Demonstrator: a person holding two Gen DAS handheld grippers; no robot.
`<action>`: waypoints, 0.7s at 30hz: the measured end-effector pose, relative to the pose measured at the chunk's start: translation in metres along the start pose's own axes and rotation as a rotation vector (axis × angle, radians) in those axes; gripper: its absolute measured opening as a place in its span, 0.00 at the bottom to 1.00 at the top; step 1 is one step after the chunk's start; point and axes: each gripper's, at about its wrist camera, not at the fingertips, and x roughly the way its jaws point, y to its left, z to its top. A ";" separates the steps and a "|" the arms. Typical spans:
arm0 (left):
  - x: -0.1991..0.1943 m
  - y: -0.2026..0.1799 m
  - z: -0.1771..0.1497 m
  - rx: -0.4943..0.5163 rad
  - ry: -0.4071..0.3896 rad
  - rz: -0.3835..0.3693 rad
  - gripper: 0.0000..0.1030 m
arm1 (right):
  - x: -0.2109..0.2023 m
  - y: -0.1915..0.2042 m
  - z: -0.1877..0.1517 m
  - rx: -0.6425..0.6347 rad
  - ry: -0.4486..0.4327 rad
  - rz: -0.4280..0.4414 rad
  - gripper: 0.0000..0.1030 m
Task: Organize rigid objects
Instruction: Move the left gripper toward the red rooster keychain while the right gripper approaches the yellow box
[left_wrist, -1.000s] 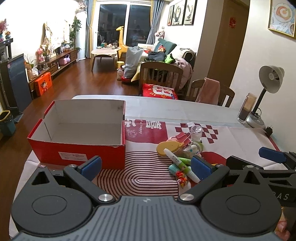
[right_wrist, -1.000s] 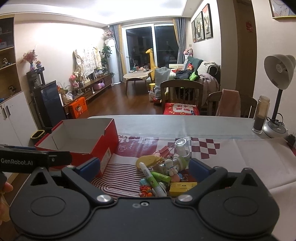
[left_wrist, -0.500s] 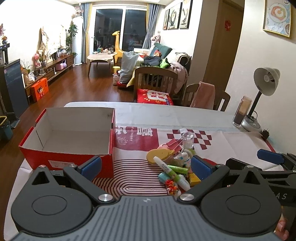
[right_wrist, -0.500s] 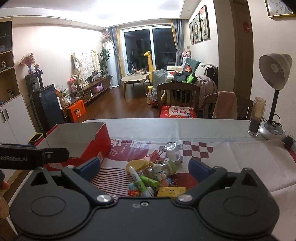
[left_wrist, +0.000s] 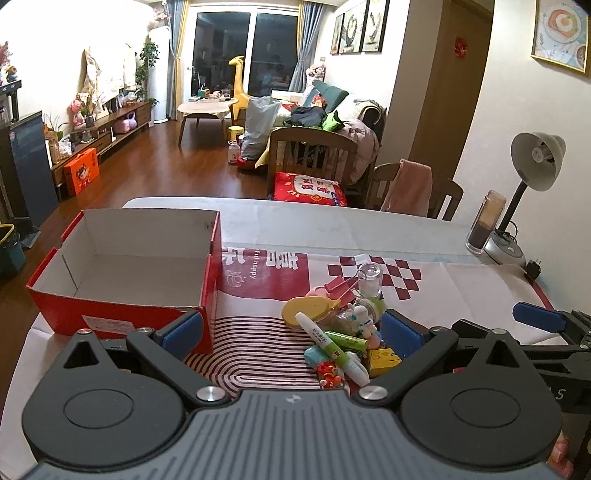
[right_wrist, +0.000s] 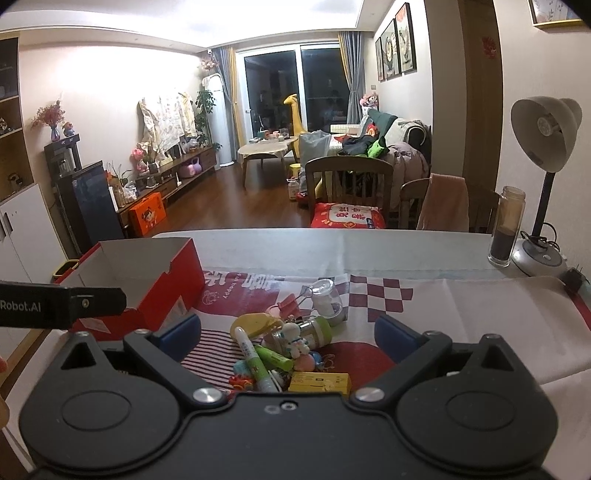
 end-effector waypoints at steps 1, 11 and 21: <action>0.003 -0.002 0.001 0.002 0.003 0.001 1.00 | 0.002 -0.002 0.000 -0.001 0.005 0.000 0.97; 0.051 -0.012 -0.001 -0.010 0.125 0.011 1.00 | 0.037 -0.025 -0.009 -0.024 0.113 0.016 0.95; 0.109 -0.016 -0.019 -0.020 0.240 0.006 1.00 | 0.077 -0.041 -0.030 -0.101 0.208 0.050 0.92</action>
